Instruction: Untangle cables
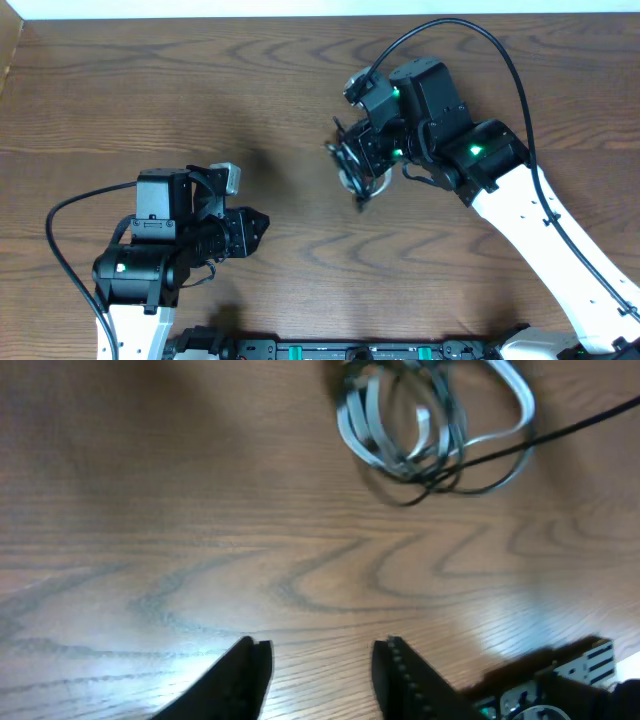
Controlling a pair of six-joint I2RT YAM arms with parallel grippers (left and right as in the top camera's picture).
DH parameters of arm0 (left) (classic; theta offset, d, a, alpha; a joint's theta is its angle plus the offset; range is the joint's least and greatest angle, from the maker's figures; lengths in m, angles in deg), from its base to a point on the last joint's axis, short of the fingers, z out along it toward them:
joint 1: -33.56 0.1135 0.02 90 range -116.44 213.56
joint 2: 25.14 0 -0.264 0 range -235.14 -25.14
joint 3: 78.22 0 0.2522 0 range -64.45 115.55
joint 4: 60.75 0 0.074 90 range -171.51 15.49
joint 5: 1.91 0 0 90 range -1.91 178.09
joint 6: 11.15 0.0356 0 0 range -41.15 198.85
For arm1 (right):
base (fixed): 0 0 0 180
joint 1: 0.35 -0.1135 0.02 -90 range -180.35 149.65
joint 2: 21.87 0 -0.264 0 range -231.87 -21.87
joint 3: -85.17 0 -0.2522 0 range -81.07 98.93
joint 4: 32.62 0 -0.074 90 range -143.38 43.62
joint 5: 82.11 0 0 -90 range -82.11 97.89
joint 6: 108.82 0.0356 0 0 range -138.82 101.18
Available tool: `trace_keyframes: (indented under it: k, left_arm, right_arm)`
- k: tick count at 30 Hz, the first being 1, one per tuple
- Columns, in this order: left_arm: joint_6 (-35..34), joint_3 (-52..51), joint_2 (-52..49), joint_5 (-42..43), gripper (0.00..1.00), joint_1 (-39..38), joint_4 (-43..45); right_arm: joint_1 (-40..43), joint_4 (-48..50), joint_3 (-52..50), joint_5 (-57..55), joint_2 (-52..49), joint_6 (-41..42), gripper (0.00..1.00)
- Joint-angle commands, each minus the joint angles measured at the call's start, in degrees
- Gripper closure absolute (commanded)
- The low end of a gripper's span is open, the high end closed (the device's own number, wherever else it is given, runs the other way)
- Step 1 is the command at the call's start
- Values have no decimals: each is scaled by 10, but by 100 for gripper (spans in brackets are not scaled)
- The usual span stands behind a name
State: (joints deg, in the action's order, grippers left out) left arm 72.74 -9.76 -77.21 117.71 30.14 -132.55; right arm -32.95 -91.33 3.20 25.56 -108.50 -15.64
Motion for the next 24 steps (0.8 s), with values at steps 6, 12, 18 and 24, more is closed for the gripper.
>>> trace_keyframes:
  k: [6,12,18,24]
  left_arm:
    - [-1,-3,-1,-1,36,1,0]
    - [-1,-3,-1,-1,35,1,0]
    - [-2,-3,-1,-1,35,1,-2]
    - [-1,-3,-1,-1,47,1,-13]
  right_arm:
    - [-1,-121,-17,-196,-40,36,1]
    - [-1,-133,-73,-189,-99,45,1]
    - [-1,-96,-82,-156,-145,45,6]
    - [-1,-44,-82,-156,-178,45,31]
